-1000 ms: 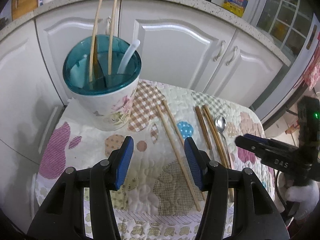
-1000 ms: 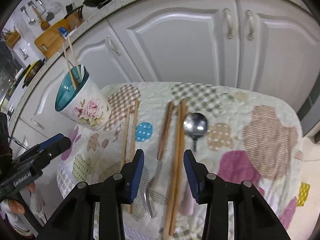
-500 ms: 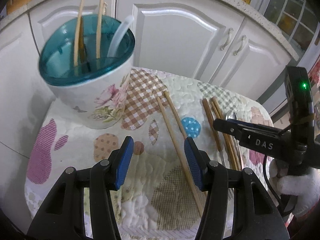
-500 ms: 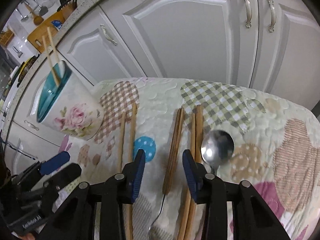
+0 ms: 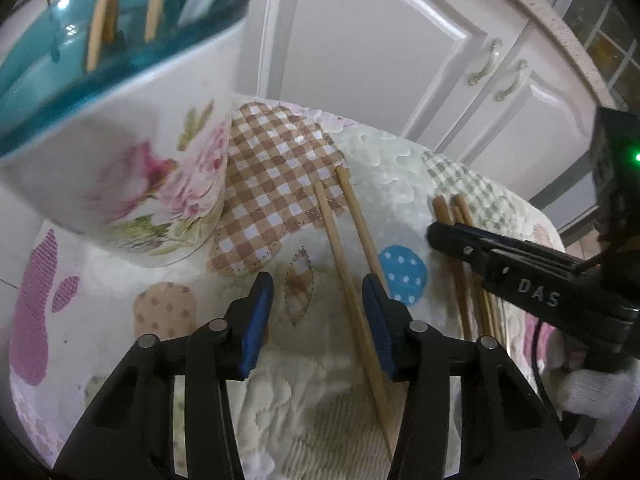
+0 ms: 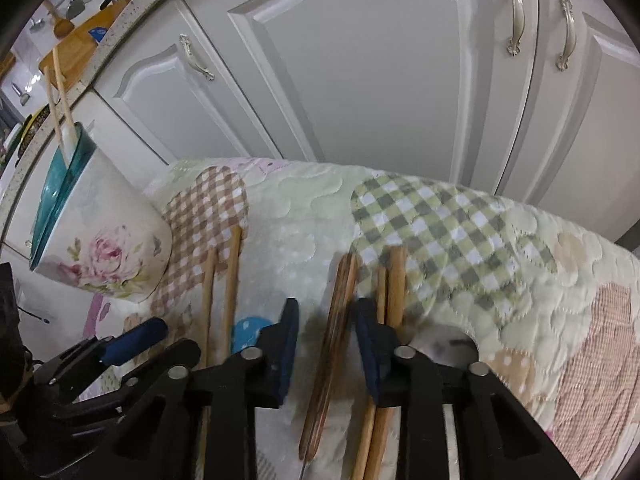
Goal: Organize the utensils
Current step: 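Close the left tool on a chopstick while the right tool grasps the wooden-handled fork, then lift the chopstick and wooden-handled fork upright toward the holder, then lower the left tool's chopstick into the holder while the right tool lowers the fork, then open both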
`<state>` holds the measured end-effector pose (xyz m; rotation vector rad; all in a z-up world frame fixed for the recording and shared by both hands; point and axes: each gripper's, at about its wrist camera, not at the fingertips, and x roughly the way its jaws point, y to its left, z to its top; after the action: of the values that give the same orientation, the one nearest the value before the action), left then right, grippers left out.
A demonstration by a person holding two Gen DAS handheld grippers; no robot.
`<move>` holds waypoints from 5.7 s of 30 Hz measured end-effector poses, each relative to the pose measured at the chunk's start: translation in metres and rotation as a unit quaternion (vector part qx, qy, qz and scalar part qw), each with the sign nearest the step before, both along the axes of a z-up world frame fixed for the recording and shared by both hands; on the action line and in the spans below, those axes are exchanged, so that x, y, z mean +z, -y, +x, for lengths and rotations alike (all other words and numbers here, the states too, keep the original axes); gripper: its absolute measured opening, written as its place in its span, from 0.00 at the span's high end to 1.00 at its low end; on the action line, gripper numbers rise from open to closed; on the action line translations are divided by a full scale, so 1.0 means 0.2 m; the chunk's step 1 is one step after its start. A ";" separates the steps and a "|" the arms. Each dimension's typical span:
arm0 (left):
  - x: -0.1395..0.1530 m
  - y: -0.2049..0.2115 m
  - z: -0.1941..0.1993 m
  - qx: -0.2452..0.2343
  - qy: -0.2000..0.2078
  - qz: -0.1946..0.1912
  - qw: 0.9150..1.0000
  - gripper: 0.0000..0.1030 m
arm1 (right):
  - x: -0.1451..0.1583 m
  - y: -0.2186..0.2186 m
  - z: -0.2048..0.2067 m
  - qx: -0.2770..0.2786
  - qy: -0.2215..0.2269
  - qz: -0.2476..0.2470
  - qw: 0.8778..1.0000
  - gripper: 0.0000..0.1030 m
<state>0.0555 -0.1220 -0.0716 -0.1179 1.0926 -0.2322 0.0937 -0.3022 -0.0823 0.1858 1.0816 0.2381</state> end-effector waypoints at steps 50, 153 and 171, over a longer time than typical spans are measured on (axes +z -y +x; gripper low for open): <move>0.33 -0.14 -0.29 -0.082 0.062 -0.036 0.994 0.94 | 0.38 -0.03 -0.53 0.063 0.062 0.079 0.993 0.91; 1.38 -0.82 -0.15 0.043 0.285 -0.028 0.957 0.96 | 1.37 -0.54 -0.28 0.125 0.264 0.089 0.952 0.91; 1.08 -0.78 0.09 0.056 0.230 -0.001 0.972 0.96 | 1.08 -0.55 -0.04 0.107 0.205 0.095 0.968 0.91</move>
<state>0.0744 0.0341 0.1448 -0.1194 0.6217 -0.1485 0.0849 -0.1918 0.1340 0.1811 0.6653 0.5514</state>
